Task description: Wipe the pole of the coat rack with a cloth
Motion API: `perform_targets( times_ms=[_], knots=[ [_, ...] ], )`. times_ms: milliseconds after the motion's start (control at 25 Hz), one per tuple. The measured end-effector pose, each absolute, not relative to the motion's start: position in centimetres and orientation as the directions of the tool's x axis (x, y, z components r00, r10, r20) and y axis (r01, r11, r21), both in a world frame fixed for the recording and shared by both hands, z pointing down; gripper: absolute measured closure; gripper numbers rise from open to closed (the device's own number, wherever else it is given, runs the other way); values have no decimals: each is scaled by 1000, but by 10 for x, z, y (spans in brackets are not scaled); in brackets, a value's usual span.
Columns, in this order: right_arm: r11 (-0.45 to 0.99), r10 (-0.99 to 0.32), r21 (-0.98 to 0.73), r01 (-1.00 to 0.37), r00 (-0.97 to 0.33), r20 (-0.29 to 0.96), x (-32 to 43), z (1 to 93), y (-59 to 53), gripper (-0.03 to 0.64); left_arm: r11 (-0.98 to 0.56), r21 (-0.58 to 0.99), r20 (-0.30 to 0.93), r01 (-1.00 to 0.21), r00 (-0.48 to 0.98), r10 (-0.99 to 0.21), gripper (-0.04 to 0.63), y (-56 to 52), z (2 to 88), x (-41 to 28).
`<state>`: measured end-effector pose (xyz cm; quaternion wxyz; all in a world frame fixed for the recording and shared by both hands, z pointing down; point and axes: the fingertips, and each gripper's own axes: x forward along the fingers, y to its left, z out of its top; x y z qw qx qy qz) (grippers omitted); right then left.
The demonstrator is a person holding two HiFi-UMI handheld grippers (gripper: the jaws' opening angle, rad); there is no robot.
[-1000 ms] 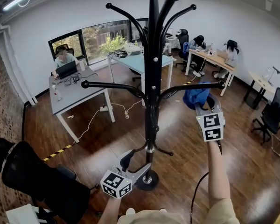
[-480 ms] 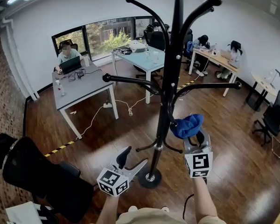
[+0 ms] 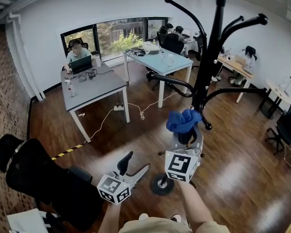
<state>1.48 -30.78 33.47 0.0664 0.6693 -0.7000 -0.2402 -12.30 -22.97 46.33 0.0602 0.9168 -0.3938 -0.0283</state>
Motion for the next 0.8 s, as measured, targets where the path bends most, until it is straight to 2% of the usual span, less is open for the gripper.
perform_targets(
  times_ms=[200, 440, 680, 800],
  knots=[
    [-57, -975, 453, -890, -48, -216, -16, 307, -352, 479, -681, 144, -4, -718, 688, -726, 260, -227, 468, -147],
    [-95, -990, 423, -901, 40, -138, 1, 301, -399, 479, -684, 163, -3, -711, 693, -721, 261, -224, 475, -162],
    [-93, -993, 316, -944, 65, -101, 4, 297, -418, 479, -680, 176, -12, -712, 689, -725, 261, -225, 477, -170],
    [-57, -996, 329, -943, 30, -86, -11, 295, -429, 479, -675, 176, -12, -717, 684, -730, 261, -225, 476, -174]
  ],
)
